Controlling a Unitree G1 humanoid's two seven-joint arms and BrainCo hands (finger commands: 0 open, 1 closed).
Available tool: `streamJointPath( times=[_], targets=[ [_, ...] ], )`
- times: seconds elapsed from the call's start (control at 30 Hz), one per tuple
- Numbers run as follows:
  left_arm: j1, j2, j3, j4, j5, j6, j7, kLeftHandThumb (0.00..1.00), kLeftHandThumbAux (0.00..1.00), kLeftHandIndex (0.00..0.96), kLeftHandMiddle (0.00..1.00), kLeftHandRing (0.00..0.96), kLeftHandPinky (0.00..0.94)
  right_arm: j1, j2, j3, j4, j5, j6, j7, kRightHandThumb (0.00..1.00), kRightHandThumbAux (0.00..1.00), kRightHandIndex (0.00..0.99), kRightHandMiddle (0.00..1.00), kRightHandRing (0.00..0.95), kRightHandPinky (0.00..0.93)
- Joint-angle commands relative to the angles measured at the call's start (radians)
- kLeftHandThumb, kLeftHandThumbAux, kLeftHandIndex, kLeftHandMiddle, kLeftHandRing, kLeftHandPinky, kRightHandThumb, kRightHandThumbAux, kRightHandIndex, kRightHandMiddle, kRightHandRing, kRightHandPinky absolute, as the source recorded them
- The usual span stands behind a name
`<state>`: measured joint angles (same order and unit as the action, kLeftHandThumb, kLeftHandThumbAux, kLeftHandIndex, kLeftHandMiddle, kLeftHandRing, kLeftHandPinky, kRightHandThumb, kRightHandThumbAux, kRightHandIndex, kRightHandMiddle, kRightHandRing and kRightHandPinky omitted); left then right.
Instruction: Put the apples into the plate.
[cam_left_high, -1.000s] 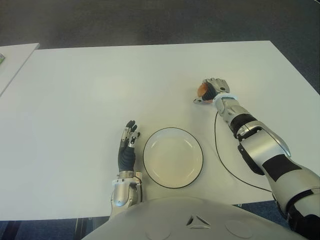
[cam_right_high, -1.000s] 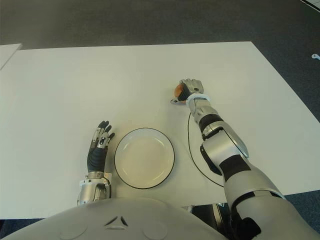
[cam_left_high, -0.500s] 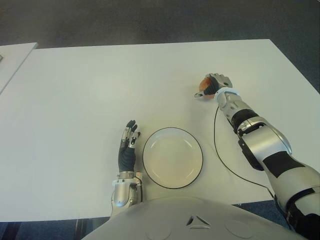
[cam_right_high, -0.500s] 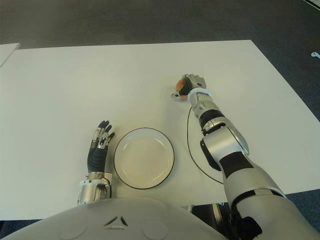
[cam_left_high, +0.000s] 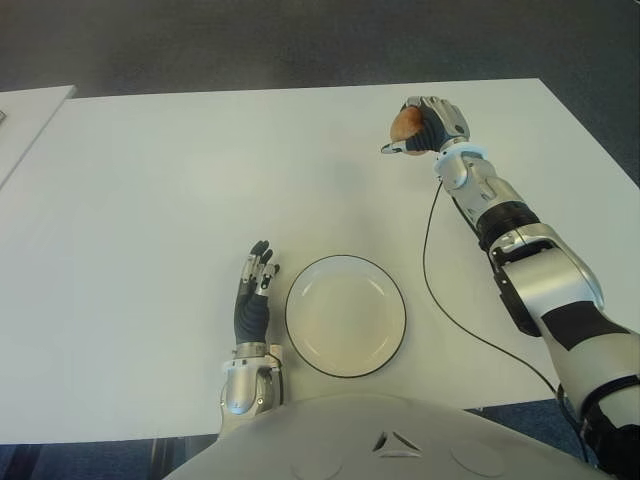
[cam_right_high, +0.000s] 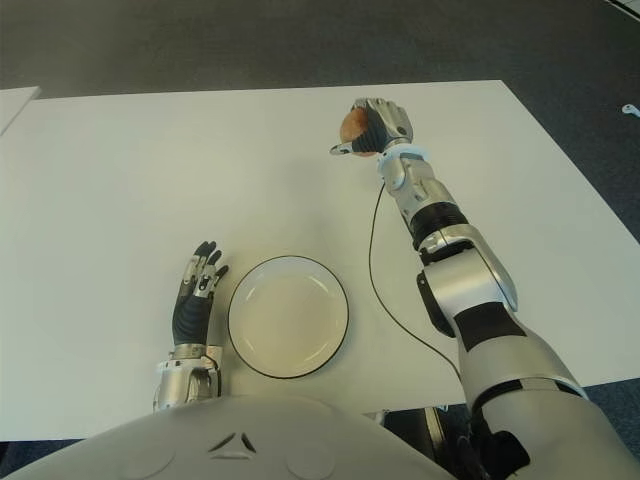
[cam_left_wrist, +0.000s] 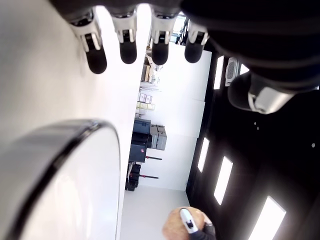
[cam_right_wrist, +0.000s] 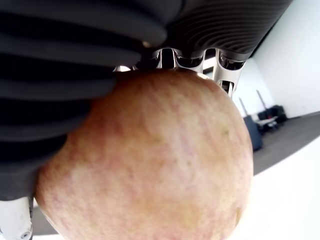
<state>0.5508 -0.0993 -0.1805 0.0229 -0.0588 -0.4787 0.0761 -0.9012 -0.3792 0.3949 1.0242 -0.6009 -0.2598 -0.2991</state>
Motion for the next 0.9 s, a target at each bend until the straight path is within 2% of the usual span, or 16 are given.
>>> streamJointPath(
  times=[0.03, 0.17, 0.3, 0.4, 0.47, 0.6, 0.7, 0.83, 0.9],
  targets=[
    [-0.008, -0.047, -0.003, 0.034, 0.007, 0.016, 0.021, 0.114, 0.345, 0.048, 0.062, 0.038, 0.068, 0.032, -0.015, -0.002, -0.044, 0.007, -0.058, 0.027, 0.715, 0.715, 0.44, 0.879, 0.846, 0.841],
    [-0.014, -0.049, -0.006, 0.039, 0.003, 0.015, 0.021, 0.111, 0.339, 0.046, 0.065, 0.041, 0.07, 0.051, -0.026, -0.001, -0.086, 0.009, -0.109, 0.056, 0.718, 0.714, 0.44, 0.88, 0.846, 0.843],
    [-0.019, -0.05, -0.006, 0.044, -0.003, 0.018, 0.021, 0.114, 0.329, 0.05, 0.07, 0.046, 0.069, 0.138, -0.063, -0.011, -0.266, 0.037, -0.169, 0.138, 0.723, 0.712, 0.441, 0.876, 0.844, 0.838],
    [-0.021, -0.049, -0.006, 0.045, -0.005, 0.02, 0.021, 0.115, 0.325, 0.05, 0.068, 0.043, 0.064, 0.179, -0.078, -0.024, -0.358, 0.048, -0.168, 0.187, 0.725, 0.712, 0.441, 0.874, 0.844, 0.837],
    [-0.022, -0.048, -0.005, 0.049, -0.01, 0.022, 0.018, 0.114, 0.323, 0.049, 0.063, 0.039, 0.06, 0.245, -0.103, -0.03, -0.495, 0.071, -0.178, 0.259, 0.726, 0.712, 0.441, 0.869, 0.841, 0.829],
    [-0.028, -0.044, -0.002, 0.055, -0.007, 0.023, 0.018, 0.11, 0.319, 0.048, 0.06, 0.036, 0.058, 0.325, -0.129, -0.036, -0.645, 0.092, -0.182, 0.348, 0.725, 0.712, 0.441, 0.853, 0.83, 0.807],
    [-0.032, -0.043, 0.0, 0.058, -0.007, 0.027, 0.019, 0.11, 0.311, 0.051, 0.063, 0.039, 0.061, 0.361, -0.137, -0.041, -0.709, 0.093, -0.176, 0.387, 0.723, 0.714, 0.441, 0.84, 0.82, 0.799],
    [-0.037, -0.046, -0.002, 0.058, -0.003, 0.034, 0.02, 0.109, 0.302, 0.054, 0.065, 0.041, 0.063, 0.452, -0.155, -0.054, -0.843, 0.083, -0.168, 0.419, 0.721, 0.715, 0.441, 0.835, 0.82, 0.808],
    [-0.039, -0.047, -0.004, 0.056, -0.011, 0.038, 0.015, 0.112, 0.301, 0.061, 0.065, 0.04, 0.06, 0.497, -0.148, -0.057, -0.926, 0.089, -0.158, 0.442, 0.719, 0.715, 0.44, 0.836, 0.822, 0.808]
  ],
)
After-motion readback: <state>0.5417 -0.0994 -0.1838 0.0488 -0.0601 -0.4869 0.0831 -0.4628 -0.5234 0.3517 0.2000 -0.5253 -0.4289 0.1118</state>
